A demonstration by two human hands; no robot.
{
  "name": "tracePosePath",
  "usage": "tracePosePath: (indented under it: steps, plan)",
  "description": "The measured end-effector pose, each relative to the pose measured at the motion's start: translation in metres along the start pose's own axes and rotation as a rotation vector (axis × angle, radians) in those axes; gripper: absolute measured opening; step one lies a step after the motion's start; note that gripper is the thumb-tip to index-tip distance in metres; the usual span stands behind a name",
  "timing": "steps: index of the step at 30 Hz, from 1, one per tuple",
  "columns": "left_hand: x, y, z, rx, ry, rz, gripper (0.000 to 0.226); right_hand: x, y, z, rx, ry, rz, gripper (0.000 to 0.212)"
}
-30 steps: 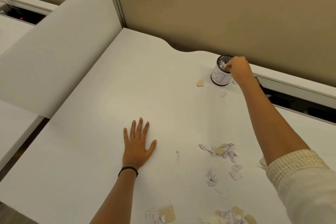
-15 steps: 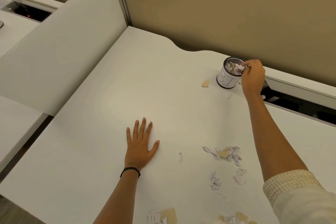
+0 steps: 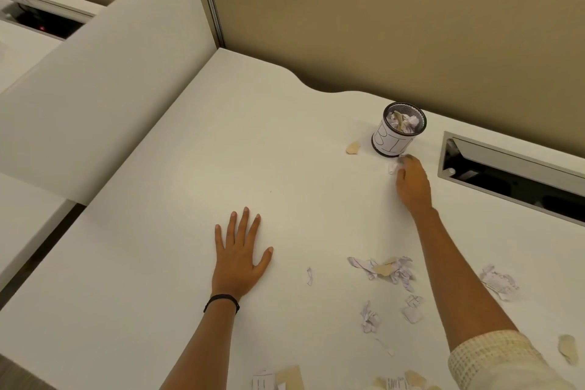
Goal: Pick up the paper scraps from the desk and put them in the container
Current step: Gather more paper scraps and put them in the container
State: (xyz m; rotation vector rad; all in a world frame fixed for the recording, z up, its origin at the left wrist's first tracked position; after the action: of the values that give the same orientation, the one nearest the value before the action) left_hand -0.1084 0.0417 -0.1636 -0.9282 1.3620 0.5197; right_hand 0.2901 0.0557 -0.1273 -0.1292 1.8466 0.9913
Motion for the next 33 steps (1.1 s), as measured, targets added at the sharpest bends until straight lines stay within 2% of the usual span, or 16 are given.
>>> tracePosePath:
  steps: [4,9,14,18,21,23,27,30,33]
  plan:
    - [0.000,0.000,0.000,0.002,0.005,0.009,0.070,0.014,0.013,-0.029,-0.062,-0.061,0.009,0.034]
    - [0.000,-0.001,0.000,0.004,-0.002,0.011,0.070,0.040,0.035,-0.035,-0.104,0.129,-0.145,0.042]
    - [-0.001,0.000,0.000,0.002,0.002,0.017,0.070,0.041,0.062,-0.019,-0.291,0.191,-0.214,0.053]
    - [0.000,0.000,0.000,0.006,0.008,0.032,0.070,0.046,0.066,0.002,-0.398,0.293,-0.375,0.063]
    - [0.000,0.000,0.000,0.007,0.008,0.036,0.070,0.051,0.058,0.002,-0.381,0.388,-0.444,0.071]
    - [0.000,0.000,0.000,0.007,0.004,0.035,0.070,0.050,0.055,0.000,-0.386,0.357,-0.460,0.069]
    - [0.000,-0.001,0.000,0.006,-0.003,0.020,0.070,0.054,0.053,-0.018,-0.512,0.232,-0.513,0.039]
    - [-0.002,-0.001,0.000,0.001,0.000,0.025,0.070,0.050,0.049,-0.035,-0.485,0.150,-0.428,0.032]
    - [-0.003,-0.002,0.000,0.000,0.000,0.008,0.070,0.052,0.036,-0.049,-0.498,0.066,-0.448,0.025]
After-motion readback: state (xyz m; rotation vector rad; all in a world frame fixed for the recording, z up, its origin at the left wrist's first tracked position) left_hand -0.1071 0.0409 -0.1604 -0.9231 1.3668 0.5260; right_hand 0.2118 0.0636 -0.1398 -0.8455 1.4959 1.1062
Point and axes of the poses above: each hand's wrist, its own z-axis towards the middle knuckle, its own x-axis out of the palm, y = z × x, the point moved 4 cm from there along z, towards the middle knuckle, and after that the axes turned 11 degrees about x, right-handed, at the moved point
